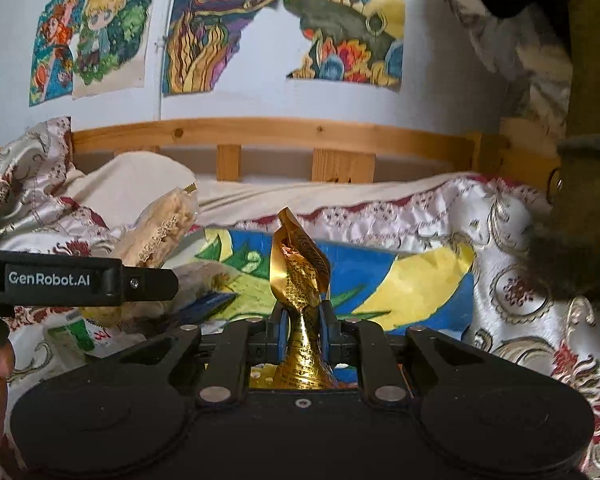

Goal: Organize snacks
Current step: 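Carry the rice-cracker pack and gold wrapper over the grey tray, then open both tools to drop the pack and wrapper into the tray, then raise both tools away from the tray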

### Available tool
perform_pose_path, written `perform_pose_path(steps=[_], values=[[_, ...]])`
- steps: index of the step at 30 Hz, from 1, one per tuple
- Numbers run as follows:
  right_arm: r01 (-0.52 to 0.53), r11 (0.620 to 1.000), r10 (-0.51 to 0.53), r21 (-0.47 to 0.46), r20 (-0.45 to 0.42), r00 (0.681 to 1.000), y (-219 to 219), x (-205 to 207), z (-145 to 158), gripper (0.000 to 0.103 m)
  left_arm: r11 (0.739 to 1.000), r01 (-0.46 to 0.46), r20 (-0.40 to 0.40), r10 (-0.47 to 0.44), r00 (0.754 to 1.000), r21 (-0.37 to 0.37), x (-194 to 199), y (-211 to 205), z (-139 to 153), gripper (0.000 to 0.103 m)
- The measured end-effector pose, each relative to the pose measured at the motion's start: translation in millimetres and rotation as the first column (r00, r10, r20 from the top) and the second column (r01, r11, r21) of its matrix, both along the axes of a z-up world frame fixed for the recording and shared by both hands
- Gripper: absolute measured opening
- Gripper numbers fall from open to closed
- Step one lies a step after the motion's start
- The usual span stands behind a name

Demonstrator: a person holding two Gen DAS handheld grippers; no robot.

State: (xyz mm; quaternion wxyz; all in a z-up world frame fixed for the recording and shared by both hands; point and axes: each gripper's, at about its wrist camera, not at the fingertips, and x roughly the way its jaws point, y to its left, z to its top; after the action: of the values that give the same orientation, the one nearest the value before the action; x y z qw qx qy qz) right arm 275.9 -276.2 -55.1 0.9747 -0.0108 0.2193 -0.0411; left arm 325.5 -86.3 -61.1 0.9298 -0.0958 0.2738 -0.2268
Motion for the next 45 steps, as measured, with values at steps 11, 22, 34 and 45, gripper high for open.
perform_pose_path(steps=[11,22,34,45], values=[[-0.001,1.0,0.0,-0.003,-0.068,0.998,8,10,-21,0.019,1.0,0.009,-0.065,-0.008,0.998,0.012,9,-1,-9,0.076],[0.002,1.0,-0.002,0.008,-0.076,0.997,9,11,-22,0.031,1.0,0.021,-0.096,-0.021,0.995,0.002,12,0,-8,0.078],[0.058,0.998,-0.057,0.008,-0.056,0.997,9,-2,-14,0.046,0.992,-0.002,-0.086,-0.009,0.996,-0.124,7,13,7,0.085],[0.115,0.992,-0.121,0.05,0.13,0.984,0,-50,42,0.083,0.993,-0.092,0.041,0.095,0.995,-0.069,-31,27,60,0.099]])
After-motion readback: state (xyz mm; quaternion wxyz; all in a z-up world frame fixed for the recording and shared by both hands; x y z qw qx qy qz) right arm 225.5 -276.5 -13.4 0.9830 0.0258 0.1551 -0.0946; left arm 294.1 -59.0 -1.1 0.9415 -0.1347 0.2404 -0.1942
